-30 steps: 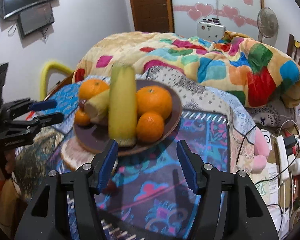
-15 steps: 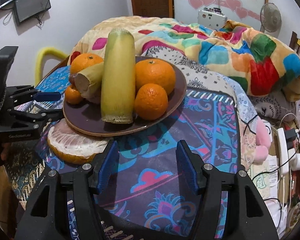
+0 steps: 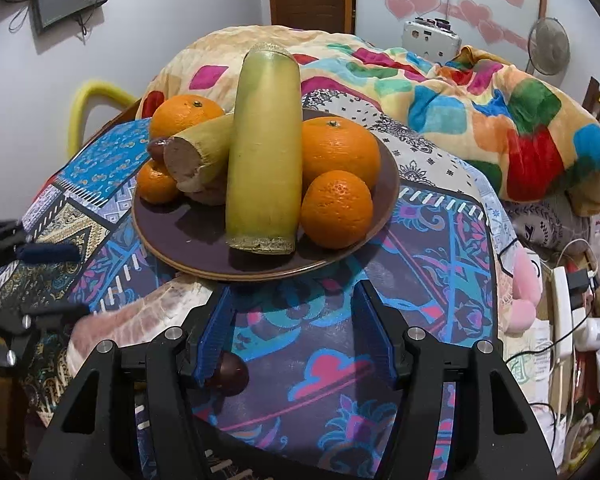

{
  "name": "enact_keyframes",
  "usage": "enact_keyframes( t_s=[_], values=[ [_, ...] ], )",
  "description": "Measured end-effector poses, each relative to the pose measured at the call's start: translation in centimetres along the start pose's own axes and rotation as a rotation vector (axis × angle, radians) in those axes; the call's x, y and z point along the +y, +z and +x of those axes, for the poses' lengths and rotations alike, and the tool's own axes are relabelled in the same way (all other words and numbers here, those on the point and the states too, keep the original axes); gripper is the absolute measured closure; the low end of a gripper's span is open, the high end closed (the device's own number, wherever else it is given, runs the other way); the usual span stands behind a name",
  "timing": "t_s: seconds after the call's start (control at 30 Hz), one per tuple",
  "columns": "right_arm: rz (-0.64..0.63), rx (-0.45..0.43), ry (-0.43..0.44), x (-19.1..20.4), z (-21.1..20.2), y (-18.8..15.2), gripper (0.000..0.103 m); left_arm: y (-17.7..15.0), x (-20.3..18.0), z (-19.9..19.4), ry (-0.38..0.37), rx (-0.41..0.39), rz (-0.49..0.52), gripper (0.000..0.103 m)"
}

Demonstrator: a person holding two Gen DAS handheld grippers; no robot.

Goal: Organize fruits
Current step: 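Lower the right tool onto the pink pomelo segment and grasp it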

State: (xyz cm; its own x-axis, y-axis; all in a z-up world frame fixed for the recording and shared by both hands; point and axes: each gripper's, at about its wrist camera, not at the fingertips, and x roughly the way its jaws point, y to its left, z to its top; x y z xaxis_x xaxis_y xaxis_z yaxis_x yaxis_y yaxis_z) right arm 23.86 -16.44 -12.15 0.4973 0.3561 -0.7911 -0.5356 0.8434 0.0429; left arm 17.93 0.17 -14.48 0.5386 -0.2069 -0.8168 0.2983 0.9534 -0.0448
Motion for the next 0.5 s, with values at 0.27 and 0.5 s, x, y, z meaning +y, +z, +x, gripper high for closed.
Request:
enact_keyframes(
  t_s=[0.27, 0.5],
  values=[
    [0.028, -0.034, -0.004, -0.1, -3.8, -1.4, 0.045, 0.1, -3.3, 0.1, -0.058, -0.032, 0.023, 0.050],
    [0.057, -0.053, 0.031, 0.9, -5.5, -2.4, 0.045, 0.3, -4.5, -0.4, -0.065, -0.062, 0.012, 0.050]
  ],
)
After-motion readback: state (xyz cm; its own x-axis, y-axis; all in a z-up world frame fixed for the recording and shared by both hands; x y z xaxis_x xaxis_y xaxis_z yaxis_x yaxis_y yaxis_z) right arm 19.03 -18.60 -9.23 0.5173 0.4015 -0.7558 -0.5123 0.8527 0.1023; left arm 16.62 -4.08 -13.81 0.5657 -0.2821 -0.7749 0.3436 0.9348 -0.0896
